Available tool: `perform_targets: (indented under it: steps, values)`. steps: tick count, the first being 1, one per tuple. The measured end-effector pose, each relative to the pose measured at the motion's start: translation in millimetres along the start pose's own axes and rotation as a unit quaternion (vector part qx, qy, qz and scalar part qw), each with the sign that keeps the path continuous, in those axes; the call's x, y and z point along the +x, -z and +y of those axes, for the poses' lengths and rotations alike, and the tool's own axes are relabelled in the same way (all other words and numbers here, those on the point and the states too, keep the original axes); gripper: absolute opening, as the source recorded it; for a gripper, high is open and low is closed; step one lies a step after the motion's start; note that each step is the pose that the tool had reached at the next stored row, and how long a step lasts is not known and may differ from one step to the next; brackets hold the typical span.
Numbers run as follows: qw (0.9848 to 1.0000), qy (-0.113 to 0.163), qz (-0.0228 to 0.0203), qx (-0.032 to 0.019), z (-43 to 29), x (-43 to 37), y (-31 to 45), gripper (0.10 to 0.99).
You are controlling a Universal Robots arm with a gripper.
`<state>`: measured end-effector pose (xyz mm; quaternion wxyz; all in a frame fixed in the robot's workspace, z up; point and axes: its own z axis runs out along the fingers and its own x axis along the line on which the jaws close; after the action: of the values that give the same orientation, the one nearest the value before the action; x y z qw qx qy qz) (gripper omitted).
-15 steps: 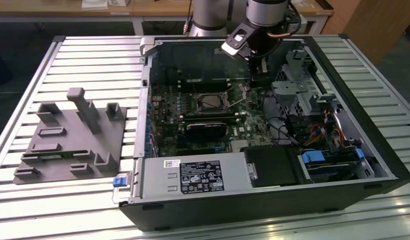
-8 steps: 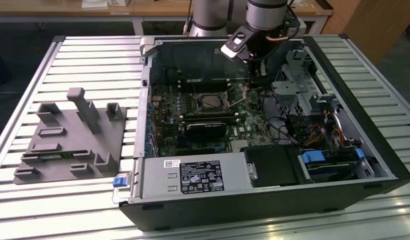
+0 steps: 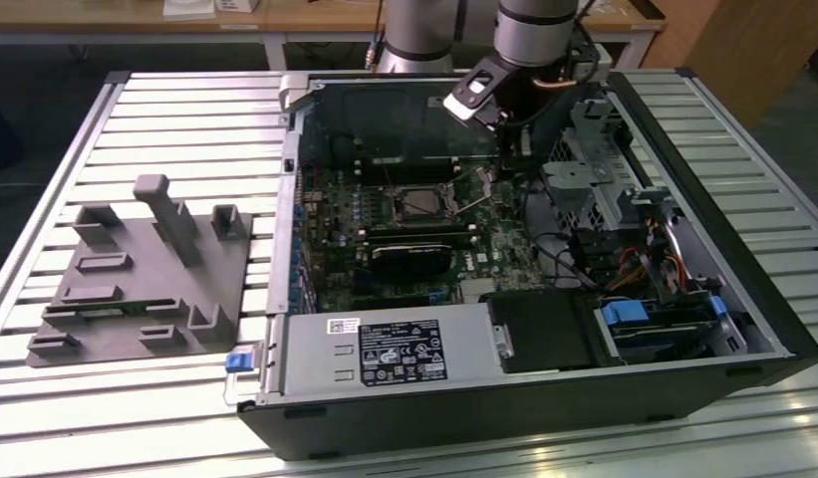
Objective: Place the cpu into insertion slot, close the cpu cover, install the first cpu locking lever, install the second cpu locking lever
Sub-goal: 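Close the cpu cover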
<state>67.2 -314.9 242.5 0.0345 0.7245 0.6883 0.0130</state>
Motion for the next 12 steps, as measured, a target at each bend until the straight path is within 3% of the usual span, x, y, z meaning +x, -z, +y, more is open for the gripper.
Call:
perform_targets:
  steps: [12]
  values:
    - [0.9998, -0.002, -0.0011, 0.0187, -0.2, 0.4, -13.0, 0.106]
